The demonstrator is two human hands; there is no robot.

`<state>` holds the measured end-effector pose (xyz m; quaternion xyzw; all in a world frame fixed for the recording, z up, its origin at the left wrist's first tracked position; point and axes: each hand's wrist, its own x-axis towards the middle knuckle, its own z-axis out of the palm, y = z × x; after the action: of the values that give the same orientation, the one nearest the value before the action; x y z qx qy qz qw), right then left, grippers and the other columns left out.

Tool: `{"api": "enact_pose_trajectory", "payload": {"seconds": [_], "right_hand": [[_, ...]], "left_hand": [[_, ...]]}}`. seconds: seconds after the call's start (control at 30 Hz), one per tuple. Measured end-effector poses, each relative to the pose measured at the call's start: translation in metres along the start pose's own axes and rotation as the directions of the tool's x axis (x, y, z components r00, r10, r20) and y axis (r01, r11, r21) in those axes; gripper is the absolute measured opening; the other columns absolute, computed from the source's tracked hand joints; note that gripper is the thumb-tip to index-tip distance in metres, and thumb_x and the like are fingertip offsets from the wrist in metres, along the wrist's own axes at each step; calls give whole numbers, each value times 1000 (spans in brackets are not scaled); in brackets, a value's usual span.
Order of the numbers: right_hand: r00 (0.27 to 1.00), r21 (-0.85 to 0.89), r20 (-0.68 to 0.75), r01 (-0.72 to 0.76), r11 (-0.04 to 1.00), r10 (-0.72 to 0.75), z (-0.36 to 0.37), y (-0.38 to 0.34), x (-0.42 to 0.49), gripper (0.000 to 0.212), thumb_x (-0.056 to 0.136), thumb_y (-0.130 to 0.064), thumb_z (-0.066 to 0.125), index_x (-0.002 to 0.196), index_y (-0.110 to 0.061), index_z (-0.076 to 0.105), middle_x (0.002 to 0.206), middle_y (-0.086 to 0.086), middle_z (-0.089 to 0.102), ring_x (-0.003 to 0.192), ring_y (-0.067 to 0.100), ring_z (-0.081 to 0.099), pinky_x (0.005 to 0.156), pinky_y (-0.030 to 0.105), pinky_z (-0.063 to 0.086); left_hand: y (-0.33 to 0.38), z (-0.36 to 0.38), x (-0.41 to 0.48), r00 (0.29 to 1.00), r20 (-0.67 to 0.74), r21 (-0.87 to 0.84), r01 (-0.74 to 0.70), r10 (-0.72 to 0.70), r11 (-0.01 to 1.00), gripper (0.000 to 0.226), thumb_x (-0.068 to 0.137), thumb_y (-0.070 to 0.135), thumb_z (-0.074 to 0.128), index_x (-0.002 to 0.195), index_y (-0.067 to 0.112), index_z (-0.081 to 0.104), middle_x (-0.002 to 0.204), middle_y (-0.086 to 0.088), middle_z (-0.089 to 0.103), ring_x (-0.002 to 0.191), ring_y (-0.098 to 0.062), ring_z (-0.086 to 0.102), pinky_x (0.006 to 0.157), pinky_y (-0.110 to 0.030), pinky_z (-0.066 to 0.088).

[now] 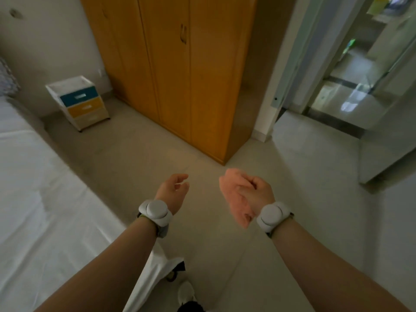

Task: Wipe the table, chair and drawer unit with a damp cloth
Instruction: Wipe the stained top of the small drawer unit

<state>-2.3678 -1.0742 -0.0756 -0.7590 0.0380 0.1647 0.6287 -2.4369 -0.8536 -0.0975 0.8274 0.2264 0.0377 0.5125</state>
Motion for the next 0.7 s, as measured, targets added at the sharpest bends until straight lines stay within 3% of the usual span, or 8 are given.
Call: {"api": "enact_pose_trajectory", "payload": {"seconds": [0.1,0.3,0.47,0.6,0.7], "right_hand": [[998,-93,16,57,994,-56,21,-31,48,18,85,-6,61,89,-24,59,86,-10,61,75,0,56,49,7,43],[996,-150,40,83,985,-78,56,-61,121,15,86,-12,60,99,-20,60,92,-1,63,81,12,59,67,25,46],[991,-56,123,55,997,-47,92,-71,171,18,86,3,55,95,-11,61,82,-4,61,66,1,59,48,9,45],[979,-71,200,50,996,-34,128,-87,226,19,87,0,55,94,-18,59,86,-2,61,74,8,57,54,17,45],[965,-84,259,60,995,-36,154,-106,274,18,87,-4,55,93,-20,59,81,-8,60,63,1,58,43,7,42]], "left_hand": [[10,-15,53,1000,-30,-5,2,-2,1000,29,94,29,49,122,27,54,108,4,55,95,-11,53,59,-13,37],[15,-38,124,999,-52,1,-8,8,1000,28,94,29,49,121,28,54,105,9,53,98,-10,51,62,-14,37],[-2,-60,164,993,-103,-9,64,-64,998,29,94,27,49,122,25,54,109,7,53,99,-11,53,73,-24,40],[-12,-78,201,971,-201,-18,125,-126,992,28,93,26,50,121,25,55,105,6,55,94,-11,55,64,-17,39],[-11,-92,238,949,-273,-47,149,-156,988,28,93,25,51,120,24,56,104,6,56,92,-10,55,70,-22,41]]}}
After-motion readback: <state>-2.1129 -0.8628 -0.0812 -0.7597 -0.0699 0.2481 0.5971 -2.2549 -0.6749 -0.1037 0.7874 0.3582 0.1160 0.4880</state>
